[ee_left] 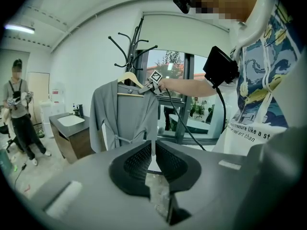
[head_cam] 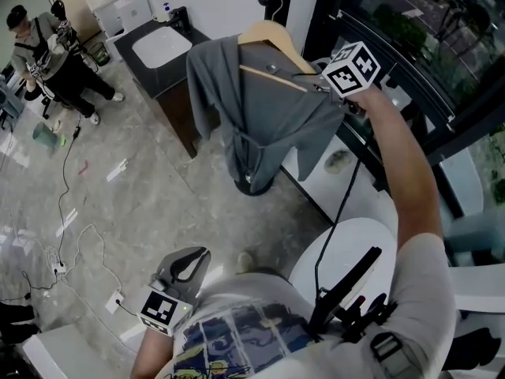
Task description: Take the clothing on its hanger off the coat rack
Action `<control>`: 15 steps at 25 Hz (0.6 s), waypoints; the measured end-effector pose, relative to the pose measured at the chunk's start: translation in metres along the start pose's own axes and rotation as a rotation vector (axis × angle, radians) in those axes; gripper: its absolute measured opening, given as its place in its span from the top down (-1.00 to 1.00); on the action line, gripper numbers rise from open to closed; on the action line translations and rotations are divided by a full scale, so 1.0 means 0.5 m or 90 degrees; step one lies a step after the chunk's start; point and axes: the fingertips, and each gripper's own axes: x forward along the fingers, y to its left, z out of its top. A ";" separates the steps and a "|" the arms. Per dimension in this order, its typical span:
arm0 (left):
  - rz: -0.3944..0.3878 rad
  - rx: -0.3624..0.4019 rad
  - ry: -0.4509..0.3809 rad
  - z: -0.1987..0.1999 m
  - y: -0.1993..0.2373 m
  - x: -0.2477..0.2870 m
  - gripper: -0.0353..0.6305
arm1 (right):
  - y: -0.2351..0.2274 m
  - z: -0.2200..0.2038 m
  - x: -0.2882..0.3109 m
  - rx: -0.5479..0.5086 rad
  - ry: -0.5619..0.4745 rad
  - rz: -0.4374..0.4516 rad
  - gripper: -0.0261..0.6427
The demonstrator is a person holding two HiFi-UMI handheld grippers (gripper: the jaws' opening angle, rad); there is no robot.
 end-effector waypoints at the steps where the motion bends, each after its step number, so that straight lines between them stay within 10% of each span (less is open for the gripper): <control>1: 0.002 -0.005 -0.001 -0.001 0.000 -0.003 0.80 | 0.001 0.001 0.000 -0.002 -0.002 -0.003 0.89; 15: 0.005 -0.021 -0.020 -0.027 -0.012 -0.072 0.80 | 0.018 0.031 -0.073 0.026 -0.058 -0.082 0.91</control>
